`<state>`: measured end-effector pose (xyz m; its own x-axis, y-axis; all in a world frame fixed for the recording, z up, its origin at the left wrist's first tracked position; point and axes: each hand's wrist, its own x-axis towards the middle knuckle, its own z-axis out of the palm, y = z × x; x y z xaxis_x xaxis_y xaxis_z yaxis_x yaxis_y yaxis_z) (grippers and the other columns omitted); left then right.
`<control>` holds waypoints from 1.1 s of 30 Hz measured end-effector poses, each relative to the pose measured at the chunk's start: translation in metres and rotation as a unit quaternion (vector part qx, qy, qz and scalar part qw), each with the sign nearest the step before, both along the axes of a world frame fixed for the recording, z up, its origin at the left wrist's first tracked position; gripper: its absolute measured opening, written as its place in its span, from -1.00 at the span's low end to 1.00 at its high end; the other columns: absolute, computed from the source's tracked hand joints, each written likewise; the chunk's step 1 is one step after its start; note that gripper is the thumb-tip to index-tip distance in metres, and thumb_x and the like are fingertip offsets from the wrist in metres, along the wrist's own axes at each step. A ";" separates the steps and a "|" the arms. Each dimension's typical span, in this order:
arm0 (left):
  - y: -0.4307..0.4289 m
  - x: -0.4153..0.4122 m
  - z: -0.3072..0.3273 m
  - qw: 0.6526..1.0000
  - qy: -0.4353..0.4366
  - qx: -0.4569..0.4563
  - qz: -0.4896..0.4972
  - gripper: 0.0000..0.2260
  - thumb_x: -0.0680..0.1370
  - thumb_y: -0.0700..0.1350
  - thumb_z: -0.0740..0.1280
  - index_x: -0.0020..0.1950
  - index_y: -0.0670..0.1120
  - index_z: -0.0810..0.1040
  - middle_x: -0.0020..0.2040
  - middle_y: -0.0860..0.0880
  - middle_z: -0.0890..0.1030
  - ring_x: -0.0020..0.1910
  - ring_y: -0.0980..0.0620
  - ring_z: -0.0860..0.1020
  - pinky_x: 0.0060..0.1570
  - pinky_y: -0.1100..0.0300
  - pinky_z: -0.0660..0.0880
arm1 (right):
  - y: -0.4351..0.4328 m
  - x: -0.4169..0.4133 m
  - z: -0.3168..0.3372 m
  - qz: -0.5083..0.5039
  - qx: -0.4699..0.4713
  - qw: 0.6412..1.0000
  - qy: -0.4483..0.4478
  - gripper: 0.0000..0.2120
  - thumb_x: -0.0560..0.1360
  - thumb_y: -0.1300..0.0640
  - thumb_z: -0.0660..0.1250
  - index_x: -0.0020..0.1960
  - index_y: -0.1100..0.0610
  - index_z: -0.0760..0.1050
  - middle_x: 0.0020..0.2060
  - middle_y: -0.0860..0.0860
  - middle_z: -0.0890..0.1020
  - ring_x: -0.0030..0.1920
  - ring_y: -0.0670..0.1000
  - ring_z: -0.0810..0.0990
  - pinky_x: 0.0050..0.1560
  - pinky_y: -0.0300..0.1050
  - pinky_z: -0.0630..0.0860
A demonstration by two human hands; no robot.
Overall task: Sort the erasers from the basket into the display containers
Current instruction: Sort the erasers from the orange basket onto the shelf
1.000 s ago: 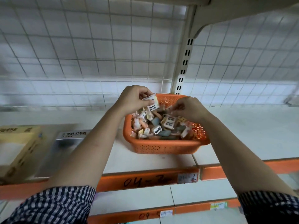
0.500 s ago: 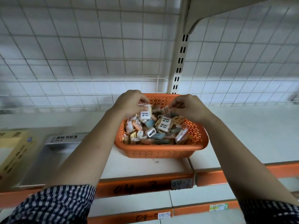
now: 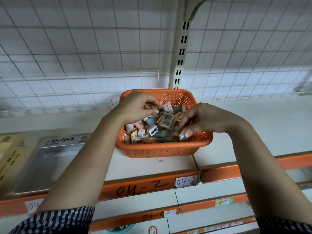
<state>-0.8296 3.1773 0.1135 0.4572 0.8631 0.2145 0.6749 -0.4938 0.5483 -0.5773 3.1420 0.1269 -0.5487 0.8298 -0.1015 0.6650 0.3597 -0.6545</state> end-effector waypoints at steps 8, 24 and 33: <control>0.007 0.004 0.000 0.999 0.001 -0.032 -0.015 -0.82 0.50 -0.14 0.45 0.07 0.06 0.67 -0.08 0.23 0.62 -0.06 0.26 0.58 0.00 0.20 0.53 | 0.003 0.000 -0.010 -0.029 0.068 0.997 -0.014 -0.84 0.41 0.23 0.49 -0.10 -0.01 0.66 -0.17 -0.16 0.66 -0.10 -0.18 0.61 -0.04 -0.24 0.52; 0.022 0.037 -0.007 0.975 0.213 -0.018 -0.067 -0.65 0.44 0.06 0.47 0.09 -0.11 0.52 -0.08 0.07 0.45 -0.07 0.08 0.43 -0.16 0.20 0.36 | 0.021 0.009 -0.018 -0.204 0.105 0.956 0.184 -0.91 0.54 0.11 0.38 -0.05 0.13 0.57 -0.23 -0.03 0.65 -0.25 -0.17 0.58 -0.21 -0.24 0.47; 0.003 0.012 0.005 0.997 0.051 -0.049 -0.019 -0.72 0.43 -0.16 0.51 0.04 0.05 0.51 -0.01 0.05 0.54 -0.03 0.06 0.51 -0.09 0.14 0.47 | 0.016 -0.009 -0.003 -0.179 0.066 0.939 0.285 -0.96 0.57 0.27 0.32 -0.04 0.21 0.55 -0.14 0.11 0.63 -0.27 0.08 0.70 -0.30 -0.16 0.57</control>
